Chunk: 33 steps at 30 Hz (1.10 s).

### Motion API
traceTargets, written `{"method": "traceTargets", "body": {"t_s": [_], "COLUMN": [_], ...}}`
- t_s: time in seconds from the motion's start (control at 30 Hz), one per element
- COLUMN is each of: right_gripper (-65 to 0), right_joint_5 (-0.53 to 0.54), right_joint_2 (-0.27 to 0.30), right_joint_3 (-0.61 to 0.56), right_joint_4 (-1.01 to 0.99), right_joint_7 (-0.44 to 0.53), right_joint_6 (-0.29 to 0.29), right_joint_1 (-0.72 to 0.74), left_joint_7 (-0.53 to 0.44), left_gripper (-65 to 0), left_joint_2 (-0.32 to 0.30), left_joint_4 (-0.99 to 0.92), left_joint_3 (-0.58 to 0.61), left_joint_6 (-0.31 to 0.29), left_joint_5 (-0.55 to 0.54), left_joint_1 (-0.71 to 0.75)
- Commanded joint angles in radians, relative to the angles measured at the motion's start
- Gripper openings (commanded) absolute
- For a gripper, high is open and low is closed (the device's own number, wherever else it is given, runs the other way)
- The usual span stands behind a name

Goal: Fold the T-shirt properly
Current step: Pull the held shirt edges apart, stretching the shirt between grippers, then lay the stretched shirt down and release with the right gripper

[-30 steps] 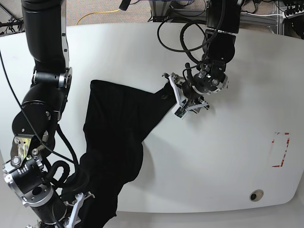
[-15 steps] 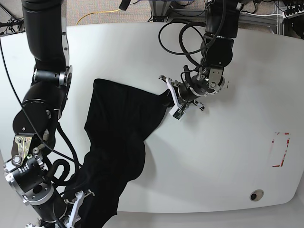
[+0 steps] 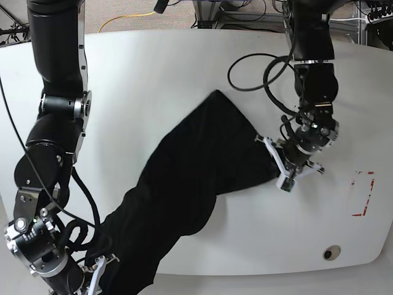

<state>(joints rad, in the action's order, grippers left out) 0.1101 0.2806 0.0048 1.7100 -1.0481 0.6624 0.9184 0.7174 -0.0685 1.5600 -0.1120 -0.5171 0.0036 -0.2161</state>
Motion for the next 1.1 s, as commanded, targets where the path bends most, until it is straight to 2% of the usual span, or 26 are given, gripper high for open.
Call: {"method": "traceTargets", "body": {"t_s": [0.0,0.1,0.2,0.43,0.53,0.63,0.77,0.87,1.07], "right_gripper": [-65.0,-65.0,-65.0,-65.0,-65.0,-65.0,-65.0,-65.0,-65.0], "right_joint_5": [0.001,0.001,0.001,0.010,0.012,0.012,0.012,0.012,0.012], "right_joint_2": [0.010,0.010,0.012,0.056,0.061,0.065,0.067,0.061,0.041], "right_joint_3": [0.005,0.005,0.005,0.008,0.062,0.122,0.208,0.260,0.358], "right_joint_4": [-0.054,-0.117,-0.170,-0.235,-0.235,-0.230,-0.202,-0.202,-0.201], "right_joint_7": [0.048,0.079,0.087,0.091,0.088,0.085,0.087,0.091,0.093], "right_joint_6": [-0.010,-0.010,-0.010,-0.002,0.000,0.000,0.001,0.036,0.036], "right_joint_1": [0.072,0.106,0.164,0.265,0.264,0.201,0.092,-0.019,-0.218], "left_joint_7": [0.014,0.054,0.104,0.222,0.261,0.265,0.264,0.262,0.259], "left_gripper": [-65.0,-65.0,-65.0,-65.0,-65.0,-65.0,-65.0,-65.0,-65.0], "left_joint_2": [-0.030,-0.070,-0.104,-0.198,-0.231,-0.253,-0.253,-0.247,-0.244], "left_joint_4": [0.070,0.132,0.187,0.270,0.267,0.267,0.264,0.265,0.268], "left_joint_3": [-0.030,-0.068,-0.127,-0.257,-0.282,-0.286,-0.315,-0.340,-0.345], "left_joint_6": [-0.021,-0.059,-0.073,-0.156,-0.159,-0.180,-0.181,-0.181,-0.181], "left_joint_5": [-0.012,-0.012,-0.012,-0.012,-0.012,-0.012,-0.011,-0.012,-0.014], "left_joint_1": [-0.049,-0.093,-0.141,-0.288,-0.331,-0.325,-0.274,-0.210,-0.065]}}
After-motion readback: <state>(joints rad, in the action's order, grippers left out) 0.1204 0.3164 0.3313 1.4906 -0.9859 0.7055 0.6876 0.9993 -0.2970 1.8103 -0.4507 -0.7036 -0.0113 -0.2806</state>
